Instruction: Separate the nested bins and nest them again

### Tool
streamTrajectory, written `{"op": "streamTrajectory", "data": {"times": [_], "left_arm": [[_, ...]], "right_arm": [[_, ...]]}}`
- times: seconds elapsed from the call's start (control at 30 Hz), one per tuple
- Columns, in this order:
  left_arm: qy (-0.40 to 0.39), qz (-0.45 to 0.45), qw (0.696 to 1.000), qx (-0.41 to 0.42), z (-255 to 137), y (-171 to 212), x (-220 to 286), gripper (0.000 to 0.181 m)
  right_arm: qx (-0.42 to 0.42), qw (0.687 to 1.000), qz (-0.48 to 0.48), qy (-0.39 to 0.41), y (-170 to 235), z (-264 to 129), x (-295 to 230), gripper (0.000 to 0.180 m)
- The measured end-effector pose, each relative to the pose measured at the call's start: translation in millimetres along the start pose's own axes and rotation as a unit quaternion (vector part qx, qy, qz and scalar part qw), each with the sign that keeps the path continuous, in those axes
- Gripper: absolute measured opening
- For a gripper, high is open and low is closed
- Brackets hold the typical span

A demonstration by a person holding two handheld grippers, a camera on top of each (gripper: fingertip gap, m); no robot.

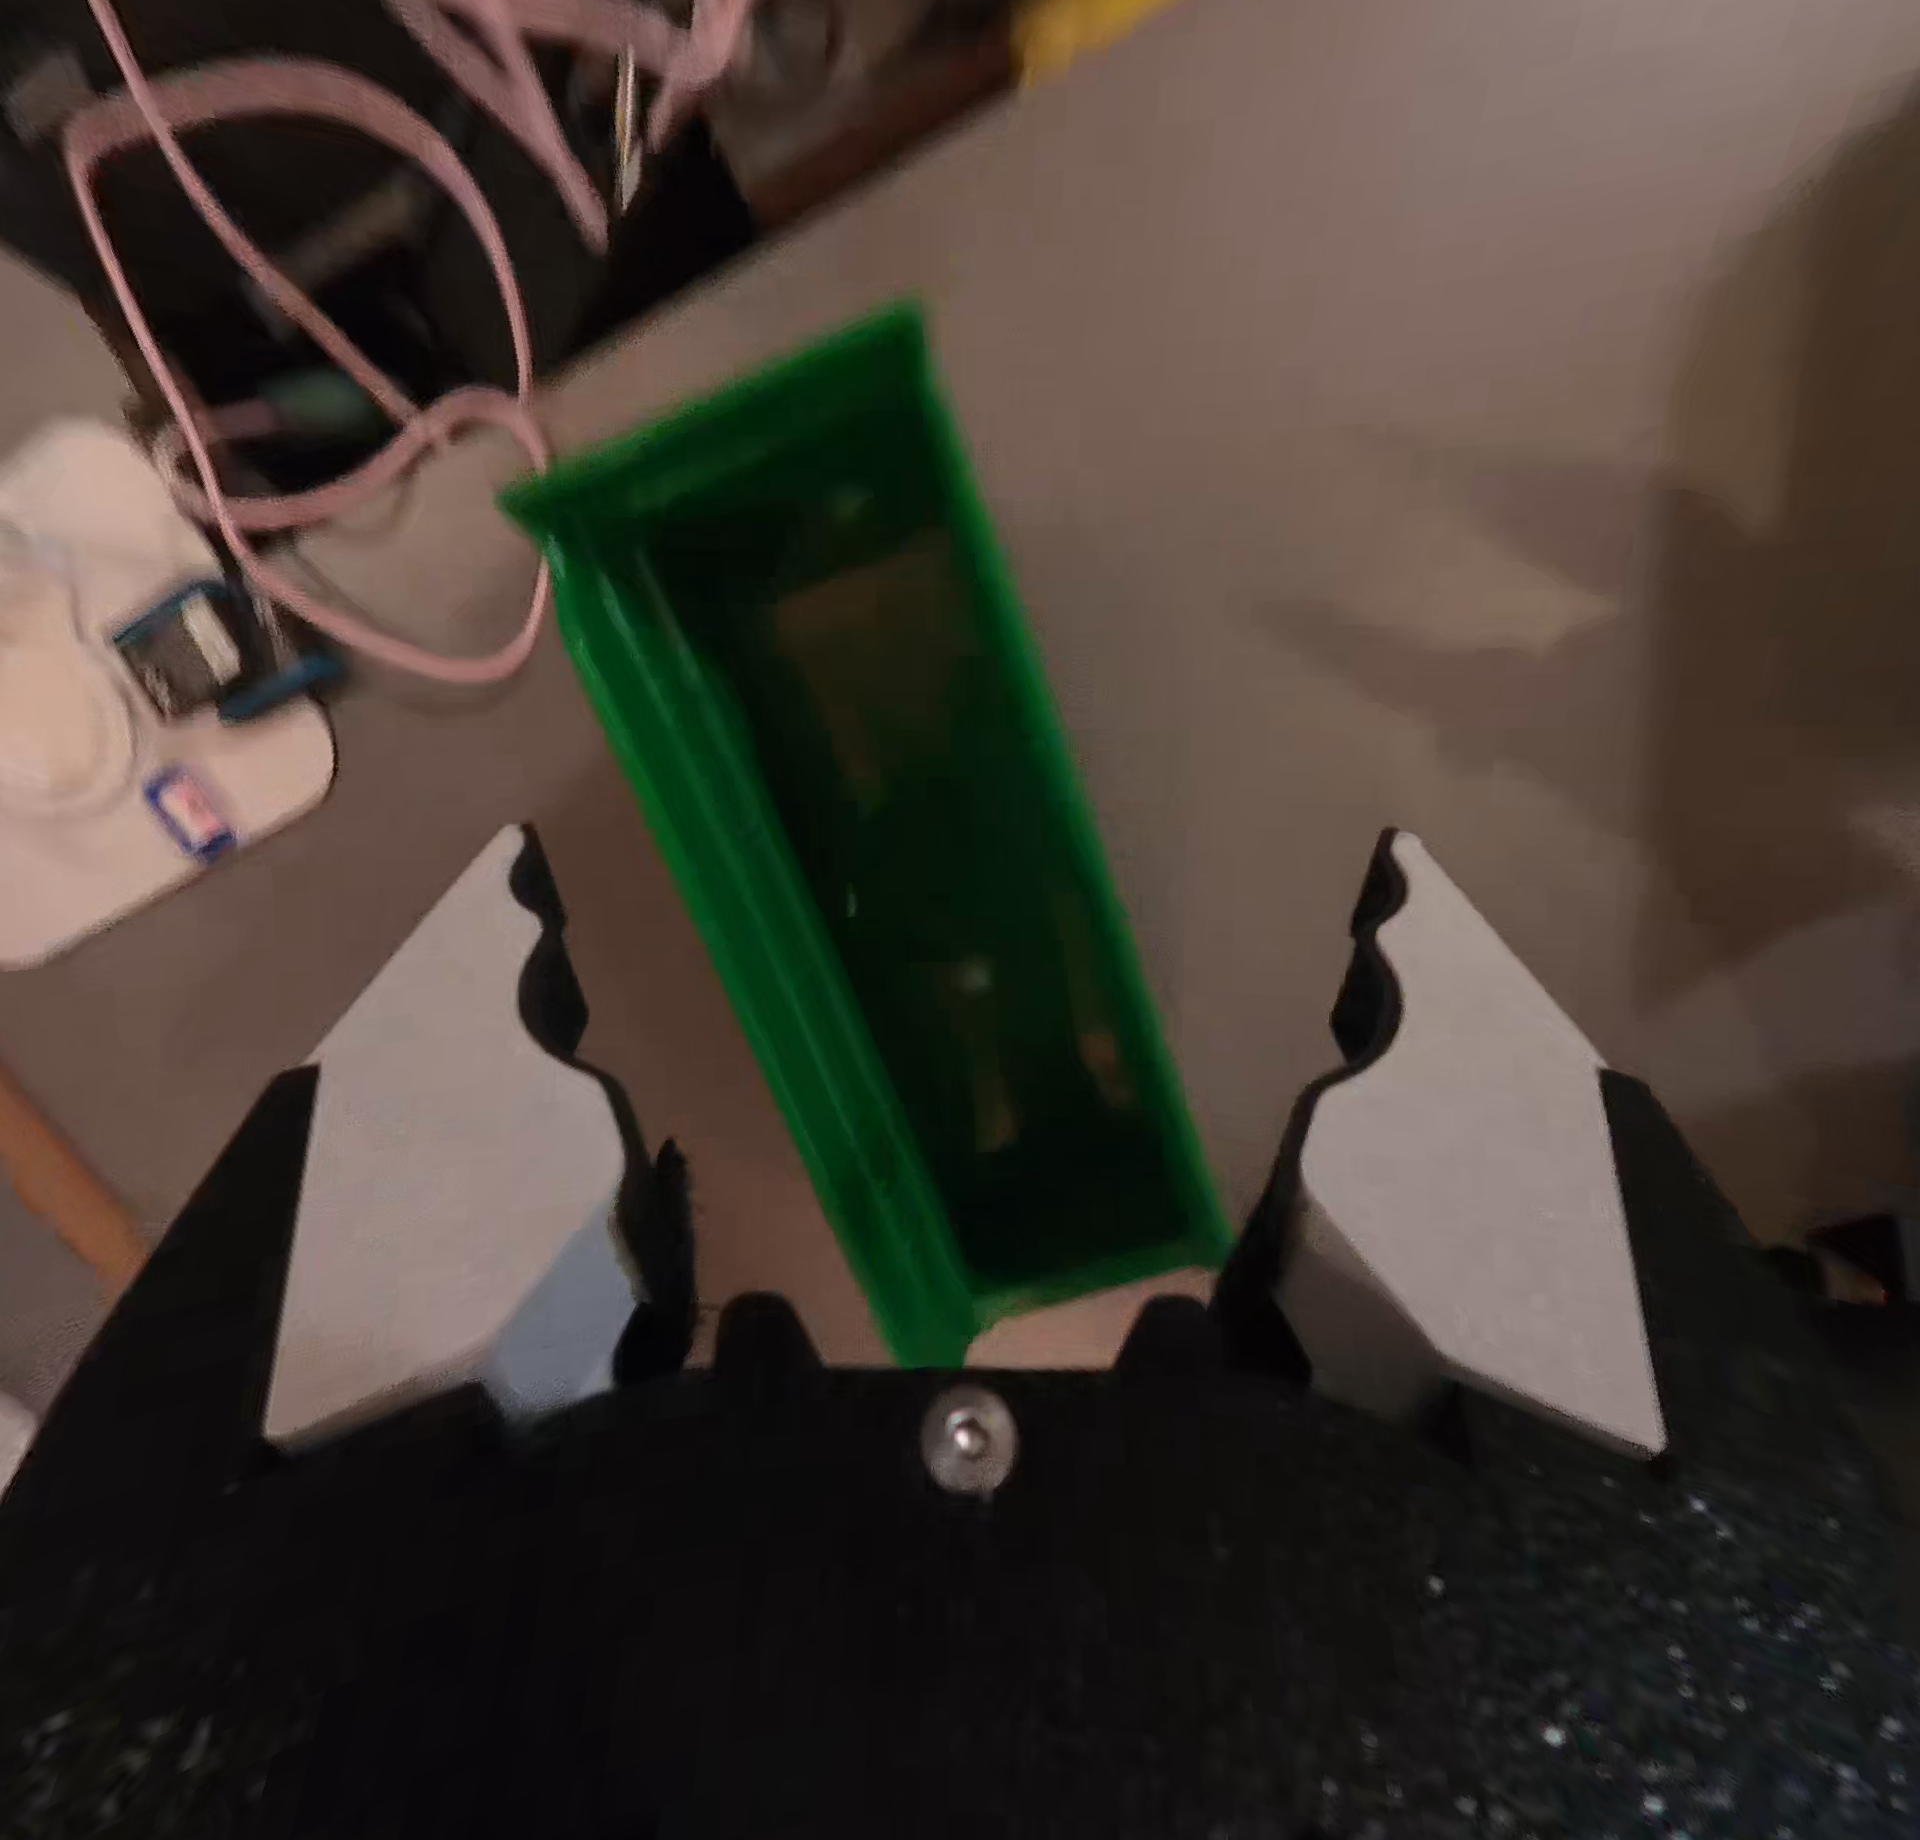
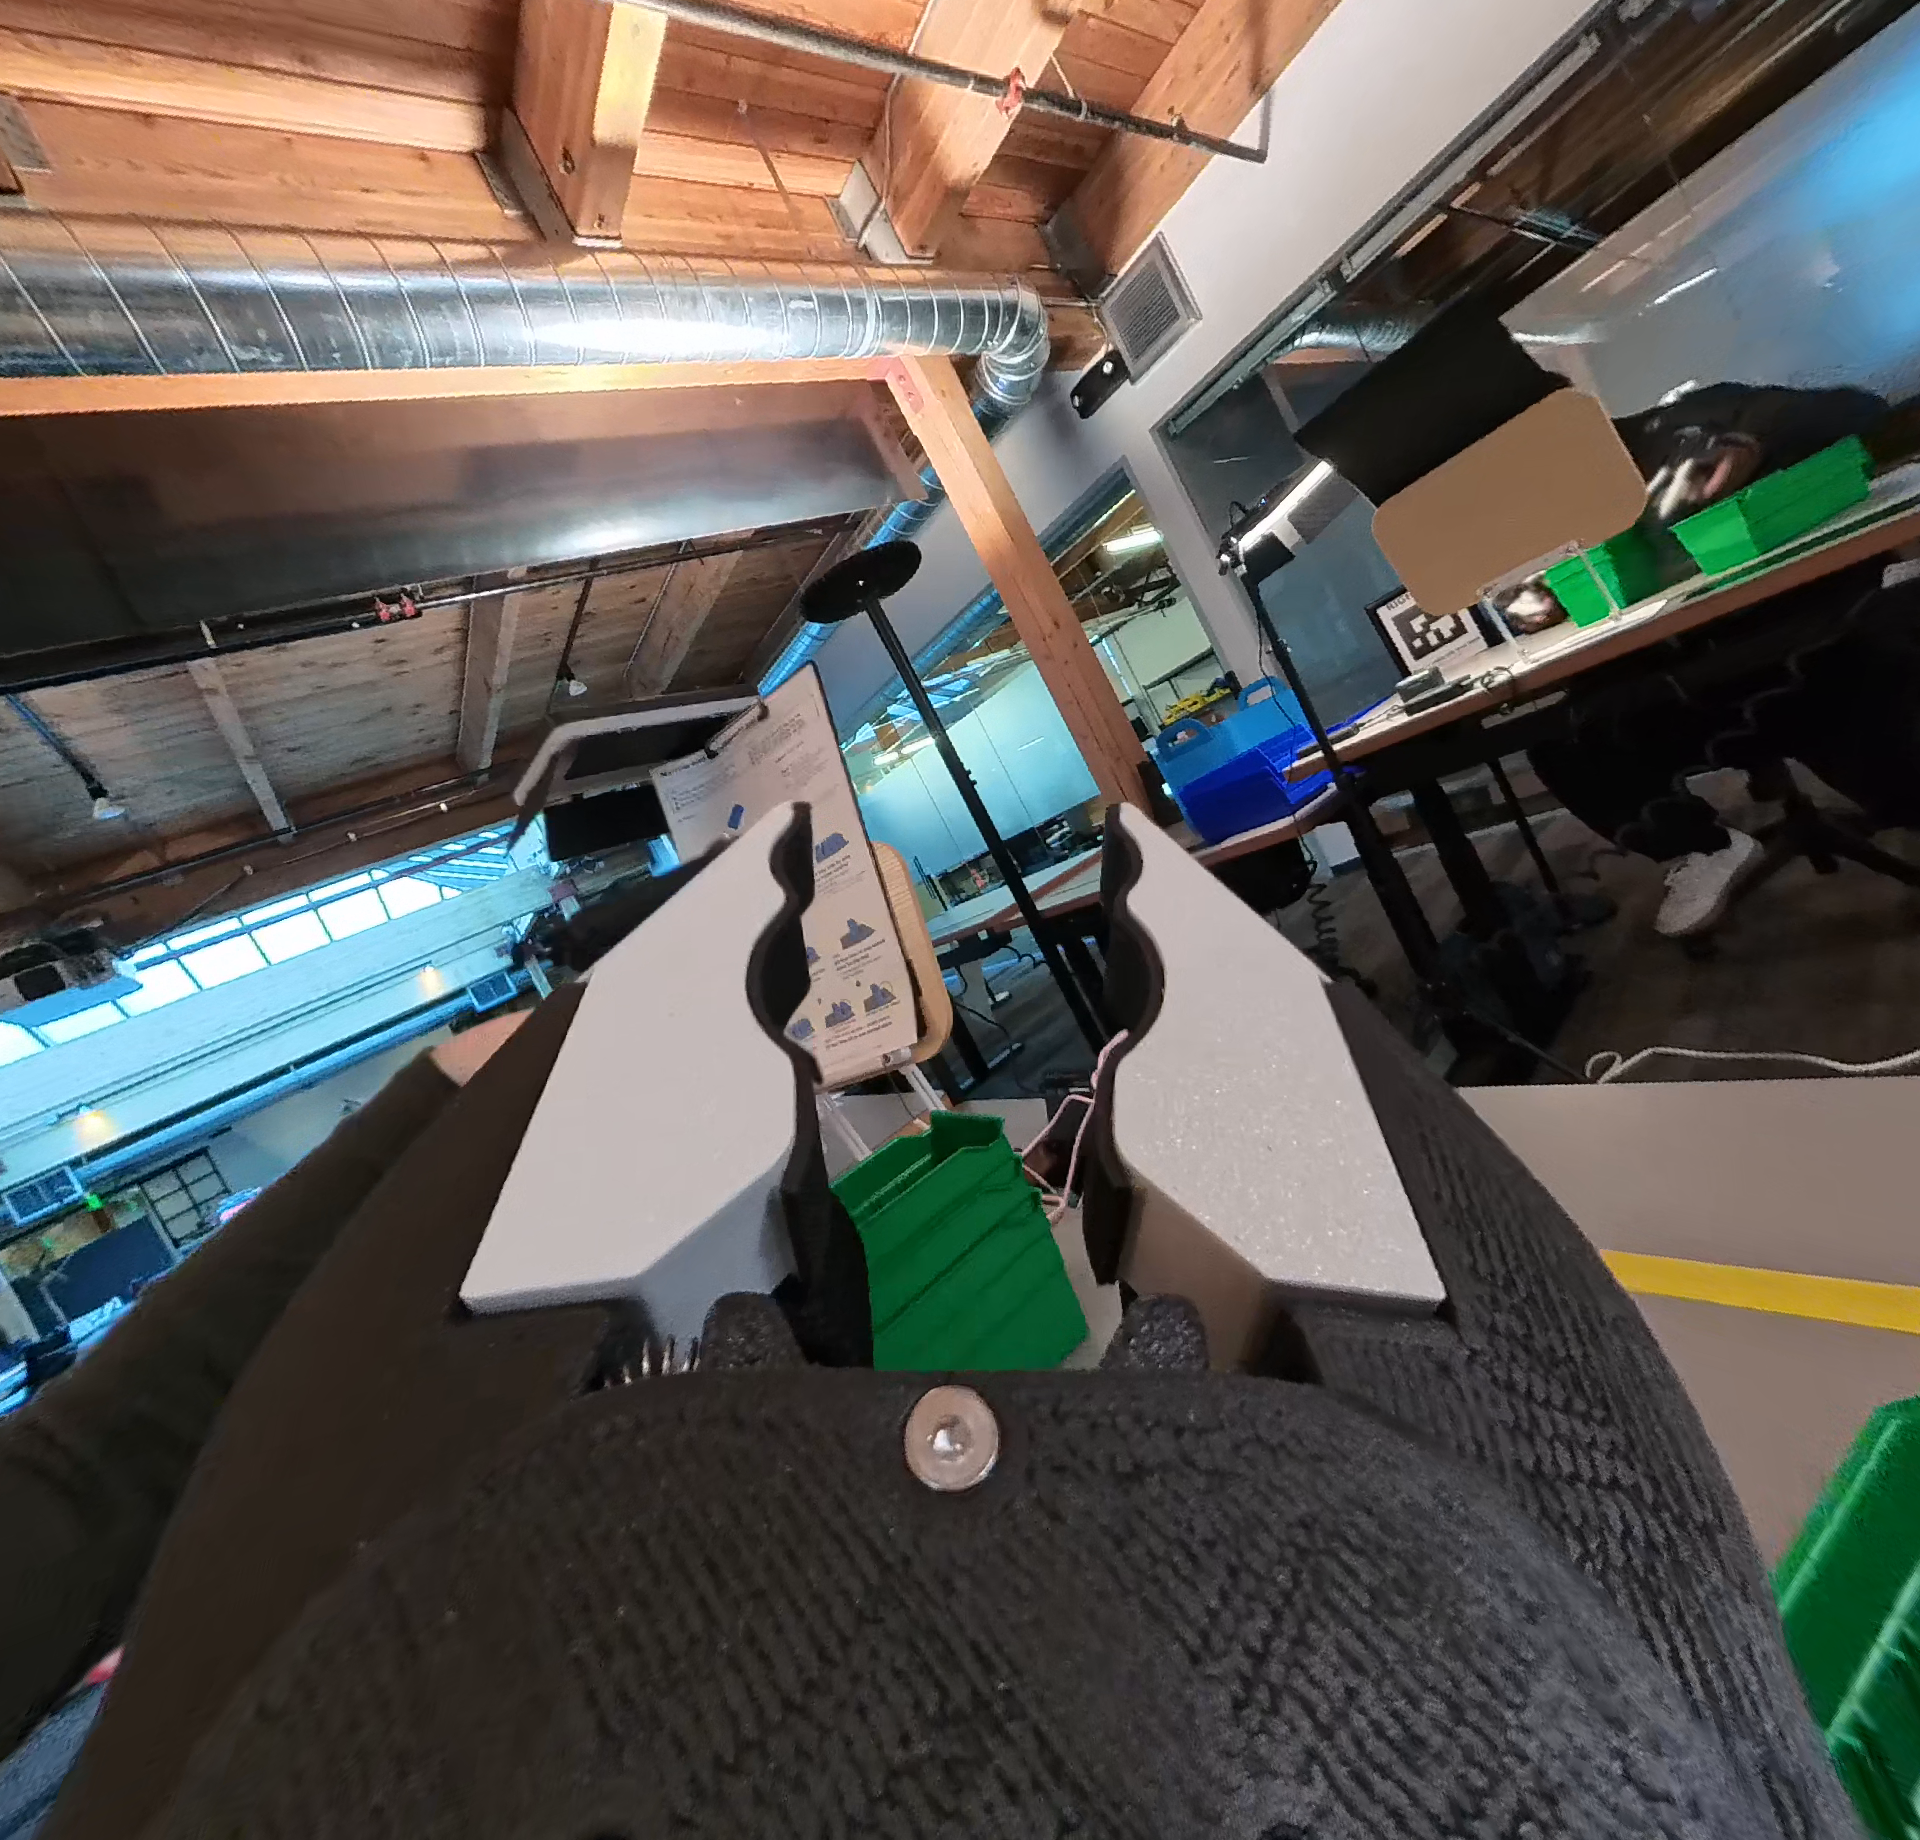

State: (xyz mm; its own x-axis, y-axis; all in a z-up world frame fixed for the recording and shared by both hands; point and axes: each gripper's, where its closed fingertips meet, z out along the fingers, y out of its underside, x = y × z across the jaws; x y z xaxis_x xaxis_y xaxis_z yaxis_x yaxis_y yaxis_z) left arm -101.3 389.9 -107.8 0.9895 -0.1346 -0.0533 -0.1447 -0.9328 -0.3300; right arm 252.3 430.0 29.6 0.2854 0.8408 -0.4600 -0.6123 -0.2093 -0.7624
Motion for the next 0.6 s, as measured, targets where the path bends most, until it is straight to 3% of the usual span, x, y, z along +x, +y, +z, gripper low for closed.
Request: {"op": "streamTrajectory", "data": {"times": [0.13, 0.3, 0.43, 0.6], "left_arm": [[0.065, 0.054, 0.990, 0.111, -21, -55, 82, 0.139], [0.171, 0.138, 0.968, 0.122, 7, -88, 226, 0.158], [0.248, 0.138, 0.956, 0.069, 47, -103, 331, 0.158], [0.195, 0.134, 0.972, -0.011, 104, -111, 396, 0.159]], "right_arm": [[0.034, 0.999, -0.016, 0.000, -23, -19, -10, 0.056], [0.116, 0.991, -0.067, 0.014, -69, -64, -33, 0.056], [0.169, 0.976, -0.129, 0.051, -94, -95, -51, 0.056], [0.201, 0.960, -0.180, 0.075, -108, -117, -68, 0.055]]}}
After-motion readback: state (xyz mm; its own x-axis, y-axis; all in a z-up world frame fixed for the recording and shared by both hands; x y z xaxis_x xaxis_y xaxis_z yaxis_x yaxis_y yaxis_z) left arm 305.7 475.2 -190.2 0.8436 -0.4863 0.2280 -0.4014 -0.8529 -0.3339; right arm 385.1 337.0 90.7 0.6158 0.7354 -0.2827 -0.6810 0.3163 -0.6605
